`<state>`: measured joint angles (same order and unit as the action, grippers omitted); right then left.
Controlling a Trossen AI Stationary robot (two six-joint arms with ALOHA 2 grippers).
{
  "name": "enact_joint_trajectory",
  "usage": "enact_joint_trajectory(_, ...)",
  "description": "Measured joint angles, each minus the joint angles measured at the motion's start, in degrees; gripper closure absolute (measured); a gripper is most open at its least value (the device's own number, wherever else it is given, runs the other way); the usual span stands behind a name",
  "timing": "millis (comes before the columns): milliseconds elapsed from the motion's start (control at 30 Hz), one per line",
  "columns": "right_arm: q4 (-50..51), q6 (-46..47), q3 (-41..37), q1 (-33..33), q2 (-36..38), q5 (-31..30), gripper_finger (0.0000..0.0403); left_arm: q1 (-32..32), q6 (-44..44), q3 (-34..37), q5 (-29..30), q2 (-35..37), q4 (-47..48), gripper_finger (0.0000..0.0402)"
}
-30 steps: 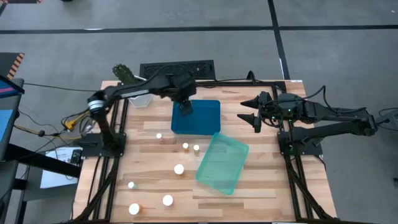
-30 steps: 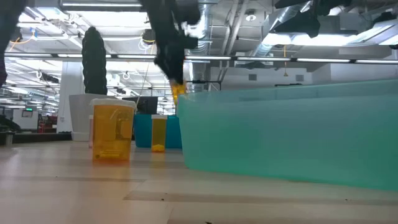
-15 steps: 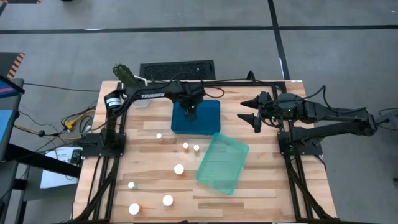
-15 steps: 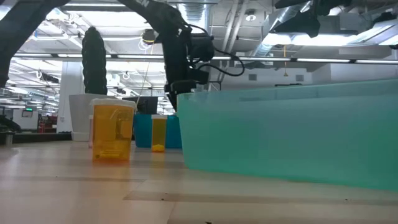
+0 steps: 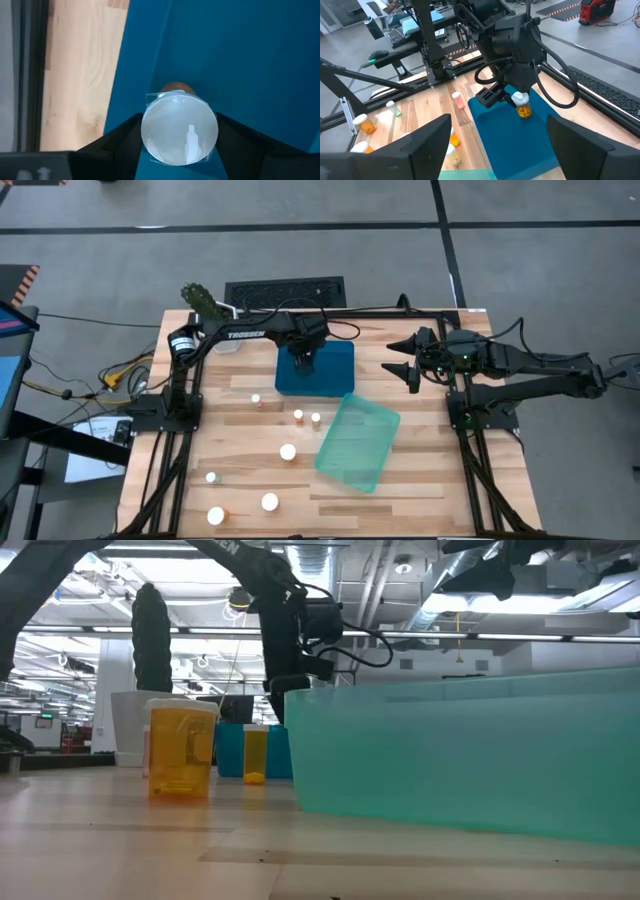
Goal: Pick and place medicine bottles into bin by pill shape (circle, oval)
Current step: Put the large orange pill bottle into the blue bin
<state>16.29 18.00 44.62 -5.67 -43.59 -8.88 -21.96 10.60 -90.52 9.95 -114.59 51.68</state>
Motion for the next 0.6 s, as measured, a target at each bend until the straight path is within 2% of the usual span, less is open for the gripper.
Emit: enact_joint_trajectory(600, 0.0, 0.0, 0.0, 0.0, 0.0, 0.0, 0.0069, 0.0, 2.3, 0.0, 0.4, 0.0, -0.1, 0.0154)
